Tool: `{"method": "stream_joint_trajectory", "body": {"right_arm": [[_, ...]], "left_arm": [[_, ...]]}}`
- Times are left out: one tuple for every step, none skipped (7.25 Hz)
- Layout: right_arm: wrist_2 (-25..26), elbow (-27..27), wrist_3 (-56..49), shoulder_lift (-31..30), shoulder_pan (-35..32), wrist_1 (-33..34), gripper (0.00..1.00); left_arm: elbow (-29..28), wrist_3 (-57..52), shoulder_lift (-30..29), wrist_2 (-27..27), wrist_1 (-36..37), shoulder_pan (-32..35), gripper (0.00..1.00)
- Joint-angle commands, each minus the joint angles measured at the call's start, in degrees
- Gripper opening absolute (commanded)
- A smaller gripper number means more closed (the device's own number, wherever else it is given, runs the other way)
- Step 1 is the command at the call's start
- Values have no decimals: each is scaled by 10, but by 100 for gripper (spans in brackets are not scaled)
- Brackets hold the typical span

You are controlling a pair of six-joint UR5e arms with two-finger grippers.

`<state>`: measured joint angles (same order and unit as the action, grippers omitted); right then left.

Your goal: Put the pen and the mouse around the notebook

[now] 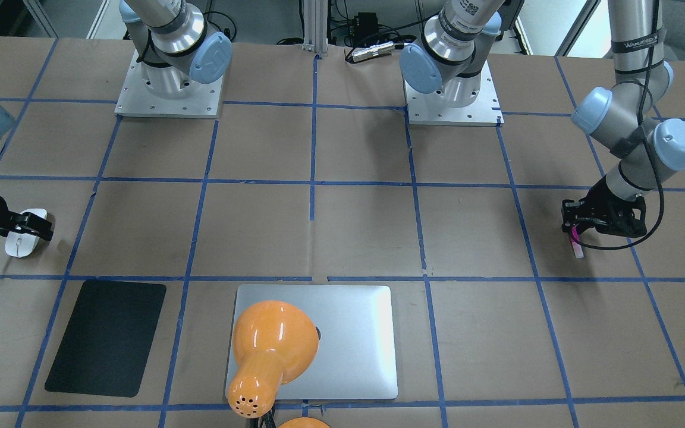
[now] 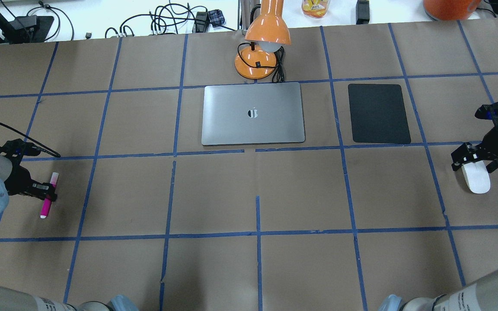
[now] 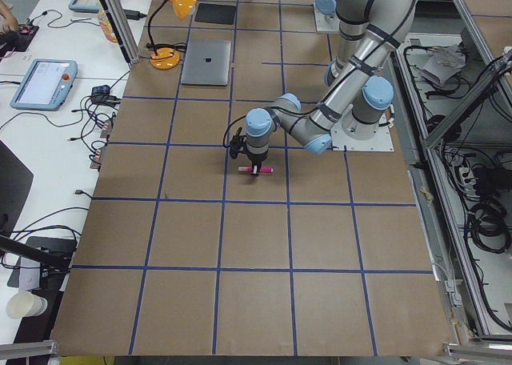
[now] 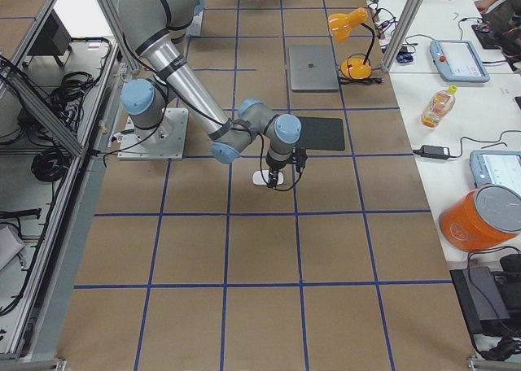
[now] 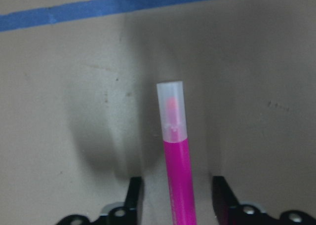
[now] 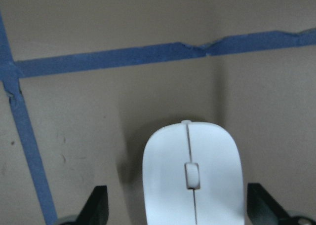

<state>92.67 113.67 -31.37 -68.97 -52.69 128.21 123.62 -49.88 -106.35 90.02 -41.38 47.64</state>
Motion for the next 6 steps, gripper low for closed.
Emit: {"method": "stream_joint_trajectory", "body": {"right_arm": [[5, -1, -6, 2, 0, 6, 100], [16, -2, -6, 2, 0, 6, 82], [21, -2, -6, 0, 0, 5, 53], [21, 0, -4, -3, 0, -2, 44], [20, 0, -4, -6, 0, -2, 37], [20, 0, -4, -6, 0, -3, 31]], "left_arm": [[4, 64, 14, -5, -12, 1, 0], [0, 144, 32, -20, -51, 6, 0], [-3, 206, 66, -77, -116, 7, 0], [-3, 288, 95, -96, -154, 43, 0], [-4, 411, 118, -94, -177, 112, 0], [-4, 541, 133, -93, -177, 173, 0]]}}
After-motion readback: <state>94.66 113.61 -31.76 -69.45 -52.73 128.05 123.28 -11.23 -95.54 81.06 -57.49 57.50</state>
